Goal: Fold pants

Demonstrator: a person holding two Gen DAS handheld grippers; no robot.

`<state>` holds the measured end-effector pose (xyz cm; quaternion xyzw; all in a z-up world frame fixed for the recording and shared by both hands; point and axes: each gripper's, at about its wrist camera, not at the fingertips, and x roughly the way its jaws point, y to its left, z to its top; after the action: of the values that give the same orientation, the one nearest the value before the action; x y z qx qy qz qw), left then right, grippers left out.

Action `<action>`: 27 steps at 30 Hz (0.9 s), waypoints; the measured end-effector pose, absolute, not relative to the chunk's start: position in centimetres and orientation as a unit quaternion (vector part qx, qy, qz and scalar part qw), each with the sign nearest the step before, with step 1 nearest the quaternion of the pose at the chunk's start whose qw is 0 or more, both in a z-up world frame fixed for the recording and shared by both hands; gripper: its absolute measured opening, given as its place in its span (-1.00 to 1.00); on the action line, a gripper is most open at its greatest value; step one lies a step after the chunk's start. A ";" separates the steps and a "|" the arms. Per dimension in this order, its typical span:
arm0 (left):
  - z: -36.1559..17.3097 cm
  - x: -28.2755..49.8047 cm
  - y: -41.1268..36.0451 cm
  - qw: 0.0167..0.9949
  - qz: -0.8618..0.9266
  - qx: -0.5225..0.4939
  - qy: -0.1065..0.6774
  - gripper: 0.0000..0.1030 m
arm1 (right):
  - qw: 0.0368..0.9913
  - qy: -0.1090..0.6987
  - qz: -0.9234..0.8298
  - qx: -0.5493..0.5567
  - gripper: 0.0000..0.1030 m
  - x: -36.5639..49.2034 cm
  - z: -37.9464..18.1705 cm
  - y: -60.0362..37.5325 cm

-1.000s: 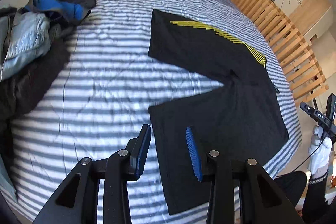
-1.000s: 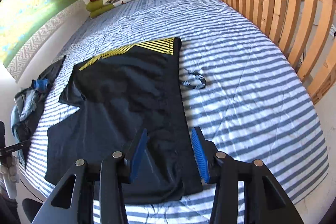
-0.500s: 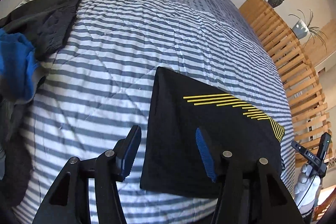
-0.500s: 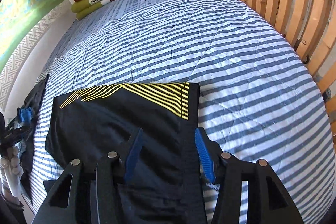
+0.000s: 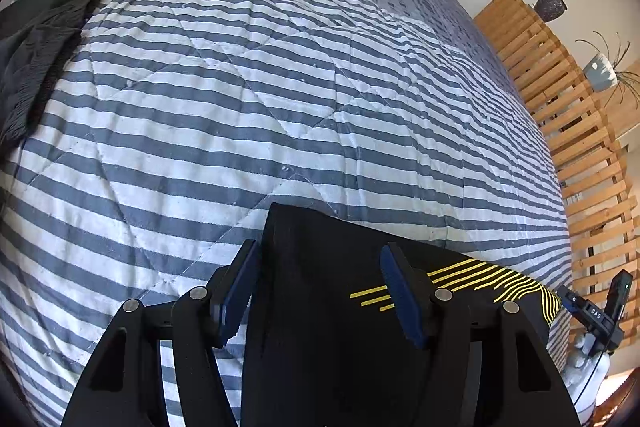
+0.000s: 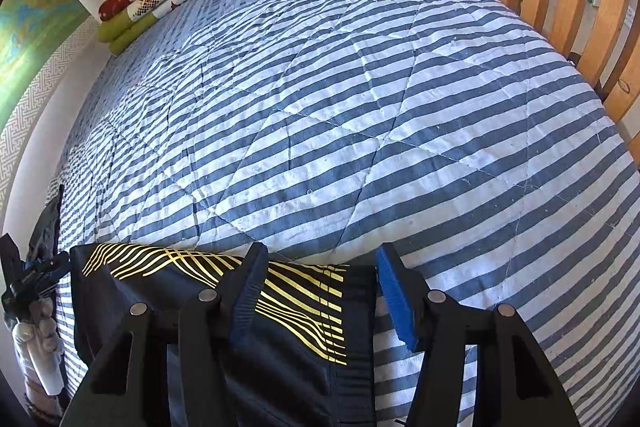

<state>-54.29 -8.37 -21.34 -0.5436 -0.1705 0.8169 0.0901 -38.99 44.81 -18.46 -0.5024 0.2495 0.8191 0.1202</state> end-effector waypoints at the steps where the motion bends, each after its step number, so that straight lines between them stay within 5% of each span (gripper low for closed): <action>1: -21.5 -54.4 -7.9 0.090 0.818 -0.545 -0.161 0.27 | 0.121 0.249 0.817 -0.506 0.02 -39.0 -18.7 44.9; 5: -22.2 -54.8 -6.2 0.086 0.822 -0.549 -0.125 0.16 | 0.118 0.248 0.814 -0.513 0.02 -38.4 -19.6 45.2; 10: -22.8 -55.2 -5.7 0.073 0.822 -0.552 -0.118 -0.91 | 0.100 0.245 0.817 -0.513 0.00 -38.8 -20.0 44.8; 11: -22.8 -55.2 -5.7 0.070 0.822 -0.553 -0.119 -0.96 | 0.102 0.241 0.818 -0.513 -0.14 -38.9 -19.9 44.6; 12: -22.8 -55.2 -5.6 0.069 0.823 -0.552 -0.117 -0.96 | 0.105 0.236 0.819 -0.513 -0.38 -39.0 -19.9 44.4; 14: -22.4 -54.9 -5.5 0.067 0.830 -0.544 -0.105 -0.97 | 0.100 0.236 0.820 -0.511 -0.50 -39.1 -19.8 44.2; 27: -12.5 -44.1 -11.0 0.117 0.871 -0.448 -0.165 -0.99 | 0.081 0.241 0.859 -0.444 -0.55 -34.5 -12.2 42.5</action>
<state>-44.13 -11.03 -12.54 -0.4476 -0.1650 0.8710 0.1175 -34.46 42.49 -12.22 -0.4436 0.2408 0.8595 0.0806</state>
